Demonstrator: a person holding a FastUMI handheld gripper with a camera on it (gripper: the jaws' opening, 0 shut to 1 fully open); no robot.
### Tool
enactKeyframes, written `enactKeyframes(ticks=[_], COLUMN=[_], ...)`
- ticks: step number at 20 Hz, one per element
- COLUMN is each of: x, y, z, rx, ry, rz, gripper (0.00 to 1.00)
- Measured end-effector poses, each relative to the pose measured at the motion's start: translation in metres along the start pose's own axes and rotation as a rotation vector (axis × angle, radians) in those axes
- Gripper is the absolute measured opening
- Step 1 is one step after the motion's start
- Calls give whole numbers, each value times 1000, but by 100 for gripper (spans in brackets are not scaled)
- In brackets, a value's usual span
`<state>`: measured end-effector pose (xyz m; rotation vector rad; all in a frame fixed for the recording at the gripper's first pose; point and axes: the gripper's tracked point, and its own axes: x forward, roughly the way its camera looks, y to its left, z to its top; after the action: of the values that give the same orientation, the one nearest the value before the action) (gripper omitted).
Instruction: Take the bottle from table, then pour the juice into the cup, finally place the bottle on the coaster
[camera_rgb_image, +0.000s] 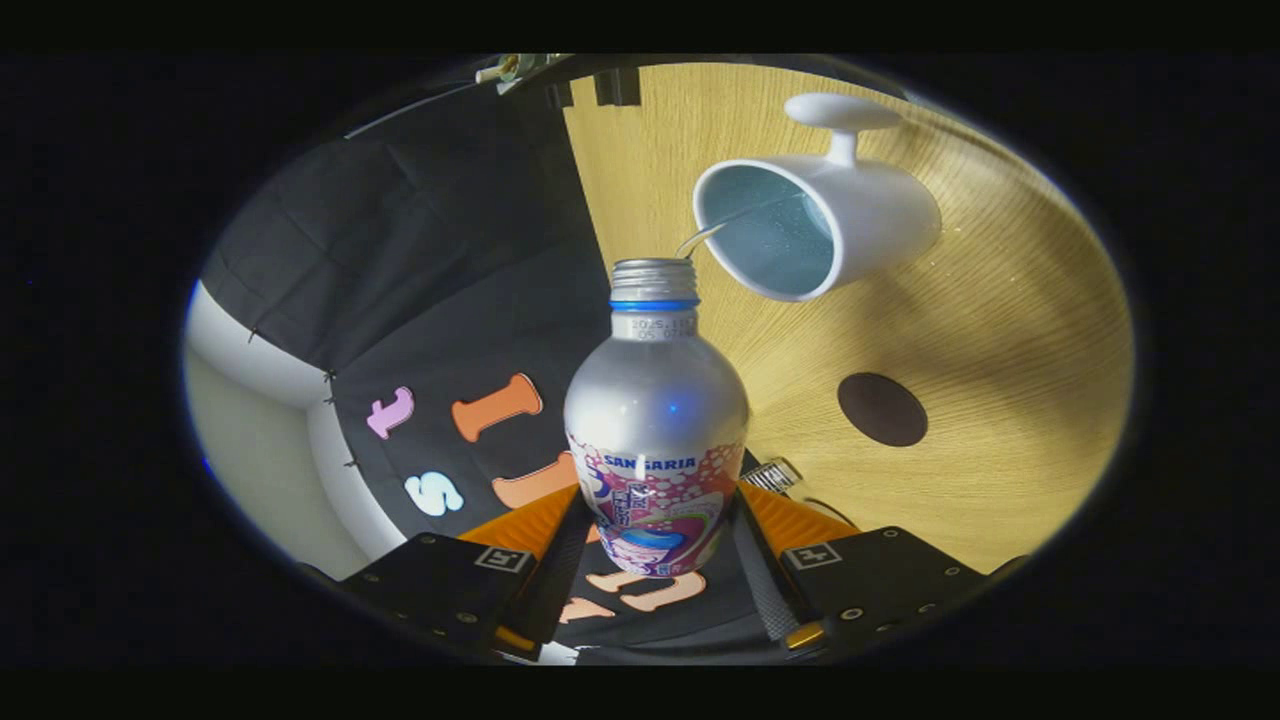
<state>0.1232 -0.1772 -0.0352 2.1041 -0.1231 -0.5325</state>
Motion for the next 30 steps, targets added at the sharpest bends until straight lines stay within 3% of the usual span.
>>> enactKeyframes(ticks=[30], x=[3], y=[13], z=[6], rx=[156], ry=[-19], rz=[30], gripper=[77])
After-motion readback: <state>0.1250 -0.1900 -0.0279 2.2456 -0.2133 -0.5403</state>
